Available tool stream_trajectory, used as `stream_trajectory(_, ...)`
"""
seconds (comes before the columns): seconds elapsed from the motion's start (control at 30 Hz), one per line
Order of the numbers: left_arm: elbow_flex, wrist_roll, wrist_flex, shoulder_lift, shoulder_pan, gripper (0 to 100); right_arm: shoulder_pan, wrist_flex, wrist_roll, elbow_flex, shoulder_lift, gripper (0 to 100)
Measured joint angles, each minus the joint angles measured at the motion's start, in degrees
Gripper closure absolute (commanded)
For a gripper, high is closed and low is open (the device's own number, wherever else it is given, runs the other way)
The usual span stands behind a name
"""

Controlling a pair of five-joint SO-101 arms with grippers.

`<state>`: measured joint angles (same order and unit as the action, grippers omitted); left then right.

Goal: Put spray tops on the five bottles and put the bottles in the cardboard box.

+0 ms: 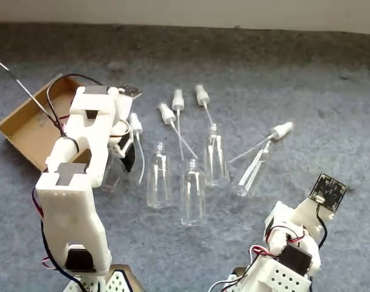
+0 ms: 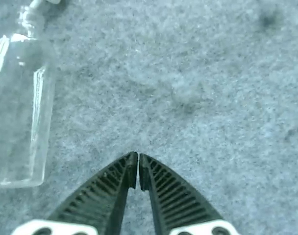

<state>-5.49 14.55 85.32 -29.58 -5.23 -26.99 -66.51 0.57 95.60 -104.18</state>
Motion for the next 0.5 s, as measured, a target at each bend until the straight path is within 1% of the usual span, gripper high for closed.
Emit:
stream_trajectory(0.07, 0.0, 0.0, 0.9, 0.0, 0.1, 98, 0.0, 0.0, 0.0, 0.0, 0.0, 98.9)
stream_trajectory(0.17, 0.0, 0.0, 5.5, 0.0, 1.1, 98, 0.0, 0.0, 0.0, 0.0, 0.0, 98.9)
stream_trajectory(0.3, -1.6, 0.0, 11.7, -0.1, 5.3, 98, 0.0, 0.0, 0.0, 0.0, 0.0, 98.9)
stream_trajectory(0.5, -2.3, 0.0, 13.5, 0.7, 9.1, 98, 0.0, 0.0, 0.0, 0.0, 0.0, 98.9)
